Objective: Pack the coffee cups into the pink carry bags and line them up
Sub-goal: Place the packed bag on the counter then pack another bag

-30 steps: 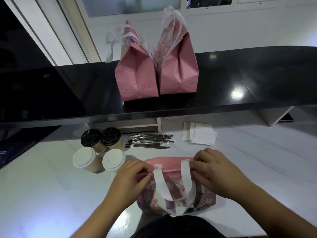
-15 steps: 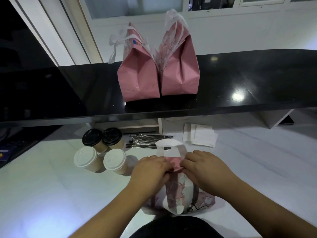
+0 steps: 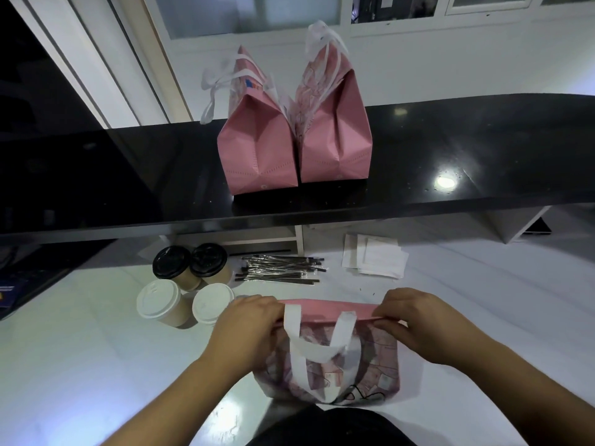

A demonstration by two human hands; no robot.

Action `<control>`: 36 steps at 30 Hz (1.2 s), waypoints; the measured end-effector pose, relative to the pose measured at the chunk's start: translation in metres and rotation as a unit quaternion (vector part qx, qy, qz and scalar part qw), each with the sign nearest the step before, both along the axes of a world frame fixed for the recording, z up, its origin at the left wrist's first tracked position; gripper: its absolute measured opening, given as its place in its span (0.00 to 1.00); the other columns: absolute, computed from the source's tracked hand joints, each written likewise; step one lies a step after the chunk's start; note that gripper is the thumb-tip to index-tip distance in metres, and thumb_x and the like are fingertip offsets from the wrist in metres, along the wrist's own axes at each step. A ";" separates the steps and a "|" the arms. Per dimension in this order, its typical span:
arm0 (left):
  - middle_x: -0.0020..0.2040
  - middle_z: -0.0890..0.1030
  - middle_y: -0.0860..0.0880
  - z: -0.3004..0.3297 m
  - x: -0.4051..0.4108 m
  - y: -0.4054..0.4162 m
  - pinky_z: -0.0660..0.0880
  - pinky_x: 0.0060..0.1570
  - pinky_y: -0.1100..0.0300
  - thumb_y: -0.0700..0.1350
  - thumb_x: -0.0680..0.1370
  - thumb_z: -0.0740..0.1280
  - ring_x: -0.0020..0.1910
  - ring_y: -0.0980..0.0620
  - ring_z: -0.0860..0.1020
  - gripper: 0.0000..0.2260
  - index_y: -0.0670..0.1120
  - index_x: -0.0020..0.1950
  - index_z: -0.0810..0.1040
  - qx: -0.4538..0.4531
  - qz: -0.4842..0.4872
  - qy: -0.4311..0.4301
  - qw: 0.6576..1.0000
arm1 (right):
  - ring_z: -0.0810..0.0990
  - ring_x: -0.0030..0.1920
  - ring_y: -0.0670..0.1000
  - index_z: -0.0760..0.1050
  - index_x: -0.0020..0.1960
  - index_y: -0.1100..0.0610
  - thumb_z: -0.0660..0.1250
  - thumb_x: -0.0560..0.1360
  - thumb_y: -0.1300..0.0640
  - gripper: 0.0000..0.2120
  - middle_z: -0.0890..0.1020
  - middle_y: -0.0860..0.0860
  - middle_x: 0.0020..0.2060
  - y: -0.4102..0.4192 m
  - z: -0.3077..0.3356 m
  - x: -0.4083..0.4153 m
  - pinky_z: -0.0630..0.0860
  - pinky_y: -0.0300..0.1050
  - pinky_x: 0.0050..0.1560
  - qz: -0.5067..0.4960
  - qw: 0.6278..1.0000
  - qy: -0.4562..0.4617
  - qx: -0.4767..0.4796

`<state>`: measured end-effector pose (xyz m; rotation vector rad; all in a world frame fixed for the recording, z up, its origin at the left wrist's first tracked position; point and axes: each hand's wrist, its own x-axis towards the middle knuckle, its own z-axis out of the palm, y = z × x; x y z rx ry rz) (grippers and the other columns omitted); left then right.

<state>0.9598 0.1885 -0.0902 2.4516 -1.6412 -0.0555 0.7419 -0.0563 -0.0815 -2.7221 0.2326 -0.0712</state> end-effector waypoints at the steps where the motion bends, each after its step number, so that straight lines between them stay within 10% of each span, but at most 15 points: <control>1: 0.41 0.83 0.57 0.000 0.006 0.005 0.68 0.41 0.59 0.49 0.70 0.74 0.42 0.51 0.82 0.05 0.55 0.45 0.84 -0.011 0.005 0.004 1.000 | 0.79 0.43 0.43 0.86 0.54 0.48 0.70 0.80 0.50 0.07 0.82 0.42 0.43 -0.002 0.000 -0.001 0.71 0.29 0.42 -0.001 1.000 0.001 0.001; 12: 0.42 0.85 0.61 -0.004 0.020 0.030 0.62 0.42 0.77 0.45 0.71 0.82 0.39 0.68 0.71 0.10 0.58 0.48 0.90 -0.073 0.066 0.112 0.989 | 0.77 0.45 0.41 0.83 0.60 0.46 0.65 0.82 0.48 0.11 0.82 0.40 0.48 -0.004 0.005 0.000 0.76 0.33 0.47 -0.030 0.998 0.053 -0.005; 19: 0.53 0.83 0.63 -0.011 0.011 0.029 0.72 0.55 0.62 0.51 0.80 0.73 0.53 0.61 0.74 0.07 0.58 0.57 0.86 -0.089 0.118 0.135 0.980 | 0.76 0.61 0.51 0.69 0.72 0.44 0.65 0.74 0.42 0.27 0.78 0.44 0.62 0.036 0.012 0.018 0.74 0.49 0.62 -0.018 0.988 0.060 -0.140; 36: 0.60 0.69 0.74 0.023 -0.017 0.000 0.72 0.52 0.72 0.53 0.81 0.69 0.60 0.69 0.73 0.11 0.66 0.60 0.74 -0.193 0.094 0.213 0.953 | 0.79 0.38 0.46 0.85 0.48 0.48 0.65 0.76 0.54 0.10 0.81 0.42 0.40 0.036 0.063 -0.013 0.80 0.42 0.40 -0.154 0.984 0.042 -0.080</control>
